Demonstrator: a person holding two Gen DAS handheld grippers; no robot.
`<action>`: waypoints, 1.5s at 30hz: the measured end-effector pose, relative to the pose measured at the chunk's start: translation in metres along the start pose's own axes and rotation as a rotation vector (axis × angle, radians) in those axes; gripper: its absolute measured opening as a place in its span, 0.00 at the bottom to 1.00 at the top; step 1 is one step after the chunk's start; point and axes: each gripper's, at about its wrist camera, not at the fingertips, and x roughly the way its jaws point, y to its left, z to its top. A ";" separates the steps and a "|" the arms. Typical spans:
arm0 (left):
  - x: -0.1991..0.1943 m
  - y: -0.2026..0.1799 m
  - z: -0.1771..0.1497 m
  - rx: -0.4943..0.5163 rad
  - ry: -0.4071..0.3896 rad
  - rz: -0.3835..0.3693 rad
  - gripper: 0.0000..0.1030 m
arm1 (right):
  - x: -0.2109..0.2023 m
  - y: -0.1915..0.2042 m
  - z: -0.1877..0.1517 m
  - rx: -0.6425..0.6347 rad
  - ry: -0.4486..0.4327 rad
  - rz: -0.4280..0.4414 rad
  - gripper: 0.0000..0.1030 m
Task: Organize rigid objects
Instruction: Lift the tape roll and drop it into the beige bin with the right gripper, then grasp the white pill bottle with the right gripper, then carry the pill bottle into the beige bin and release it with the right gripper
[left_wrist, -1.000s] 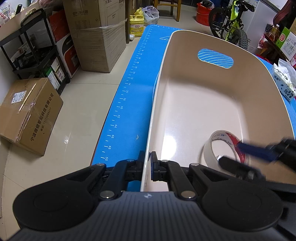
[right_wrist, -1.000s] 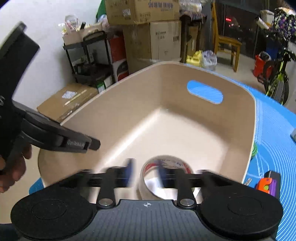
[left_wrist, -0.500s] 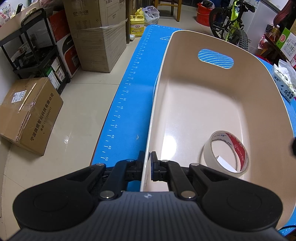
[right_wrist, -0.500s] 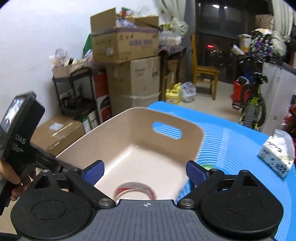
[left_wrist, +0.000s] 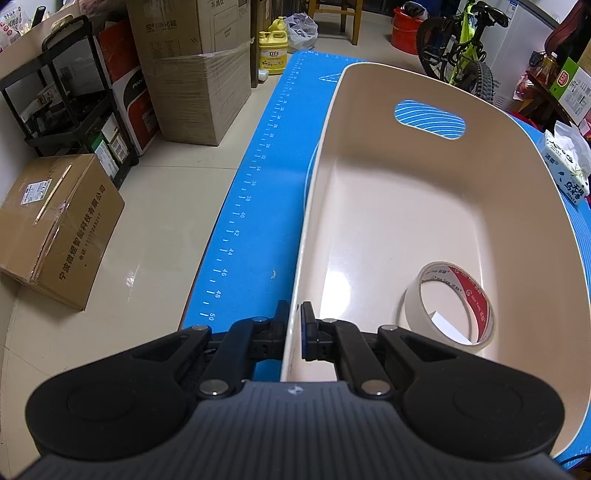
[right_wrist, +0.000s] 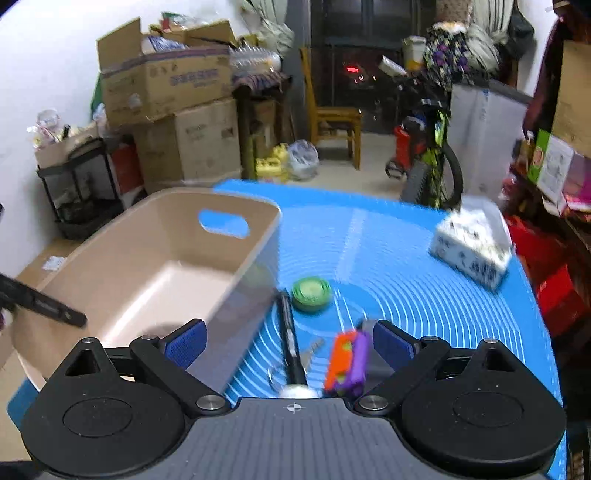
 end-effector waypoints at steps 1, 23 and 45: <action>0.000 0.000 0.000 -0.001 0.000 0.000 0.07 | 0.004 -0.002 -0.005 0.006 0.015 0.000 0.94; 0.000 -0.001 0.000 -0.002 -0.002 0.000 0.07 | 0.079 -0.002 -0.059 0.037 0.250 -0.032 0.48; -0.001 -0.002 0.002 0.000 -0.002 0.003 0.07 | 0.009 0.008 0.017 0.076 -0.097 -0.042 0.43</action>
